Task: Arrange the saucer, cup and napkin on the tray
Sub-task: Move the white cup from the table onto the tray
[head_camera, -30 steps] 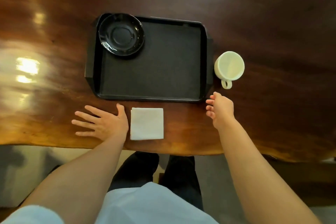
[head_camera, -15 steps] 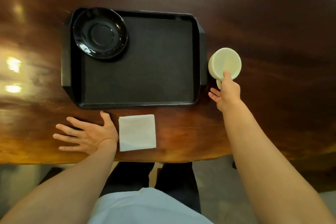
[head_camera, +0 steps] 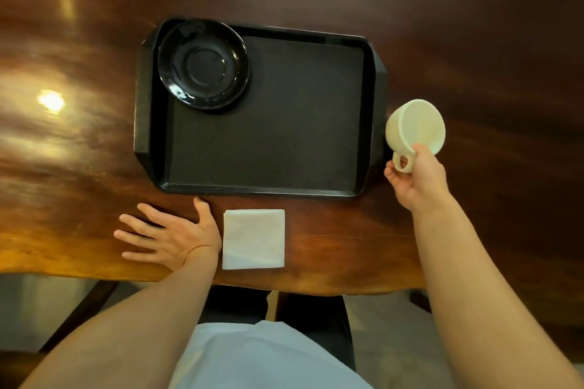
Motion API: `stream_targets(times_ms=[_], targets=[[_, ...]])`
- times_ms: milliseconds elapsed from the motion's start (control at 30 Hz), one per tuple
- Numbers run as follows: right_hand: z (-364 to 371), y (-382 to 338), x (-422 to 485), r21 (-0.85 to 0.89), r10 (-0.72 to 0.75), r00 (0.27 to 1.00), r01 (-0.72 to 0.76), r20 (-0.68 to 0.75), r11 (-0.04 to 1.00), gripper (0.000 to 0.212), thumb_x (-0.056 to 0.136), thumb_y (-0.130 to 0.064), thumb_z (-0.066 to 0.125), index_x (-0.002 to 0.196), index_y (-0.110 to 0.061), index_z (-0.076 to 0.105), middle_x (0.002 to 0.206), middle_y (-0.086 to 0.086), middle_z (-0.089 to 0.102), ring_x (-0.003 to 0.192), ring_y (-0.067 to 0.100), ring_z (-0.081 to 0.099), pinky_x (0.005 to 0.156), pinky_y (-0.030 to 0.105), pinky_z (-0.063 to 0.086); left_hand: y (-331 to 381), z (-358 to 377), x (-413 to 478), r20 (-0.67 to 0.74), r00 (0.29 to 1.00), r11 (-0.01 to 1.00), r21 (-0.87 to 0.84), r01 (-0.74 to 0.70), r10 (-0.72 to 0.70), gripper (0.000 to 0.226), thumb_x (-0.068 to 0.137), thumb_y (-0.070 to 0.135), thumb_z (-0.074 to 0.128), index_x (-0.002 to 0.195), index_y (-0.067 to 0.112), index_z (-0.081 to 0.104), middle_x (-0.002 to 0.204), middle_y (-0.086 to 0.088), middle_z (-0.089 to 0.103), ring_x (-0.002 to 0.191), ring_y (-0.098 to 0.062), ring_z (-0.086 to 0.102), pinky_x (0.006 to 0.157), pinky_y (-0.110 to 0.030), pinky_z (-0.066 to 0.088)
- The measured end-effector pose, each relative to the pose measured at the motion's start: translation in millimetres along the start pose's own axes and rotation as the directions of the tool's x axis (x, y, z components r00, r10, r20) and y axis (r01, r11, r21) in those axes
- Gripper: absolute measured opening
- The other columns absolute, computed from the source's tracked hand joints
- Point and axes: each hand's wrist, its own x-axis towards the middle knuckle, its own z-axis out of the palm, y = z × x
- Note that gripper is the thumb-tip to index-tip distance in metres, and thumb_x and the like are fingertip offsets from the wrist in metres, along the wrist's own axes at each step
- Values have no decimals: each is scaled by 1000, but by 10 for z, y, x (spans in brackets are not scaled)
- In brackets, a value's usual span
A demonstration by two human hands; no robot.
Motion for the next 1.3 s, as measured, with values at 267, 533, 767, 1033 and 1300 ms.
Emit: stream_targets(times_ms=[267,533,767,1033,1300], targets=[[67,69,-233,99,-65,998,63,17,993,34,96,-19,59,128,-14,50,116,13,62,90,22,68,70,28,59,10,-10,-3,15,1000,1000,1,13,-13,94,92,63,54,161,12,16,170,-21,9,156,-46,3,123,-66,2],[440,114,-439,55,-39,986,31,162,998,34,99,-24,60,131,-16,51,120,12,63,97,25,73,77,33,60,13,-12,-9,7,1000,1000,-3,11,-11,93,92,65,51,161,13,17,170,-20,10,156,-46,4,122,-65,2],[867,176,-473,-46,-1,975,11,221,999,43,98,-24,61,138,-13,49,122,14,63,96,26,73,74,32,62,-15,24,13,5,1000,1000,11,11,-11,95,91,67,50,162,14,16,170,-20,9,156,-45,5,122,-66,3],[1125,246,-432,-129,3,975,26,220,991,44,98,-23,61,139,-13,48,125,14,61,99,26,70,78,35,62,-43,45,11,-5,1000,1000,5,-4,4,95,88,68,44,161,14,15,170,-20,9,156,-46,4,122,-66,3],[1109,241,-518,-224,1,974,52,227,973,50,99,-24,59,145,-14,42,123,9,54,114,29,62,92,42,58,-31,24,7,-9,1000,1000,-6,-9,9,94,89,67,45,161,14,14,170,-20,9,156,-46,4,122,-66,3]])
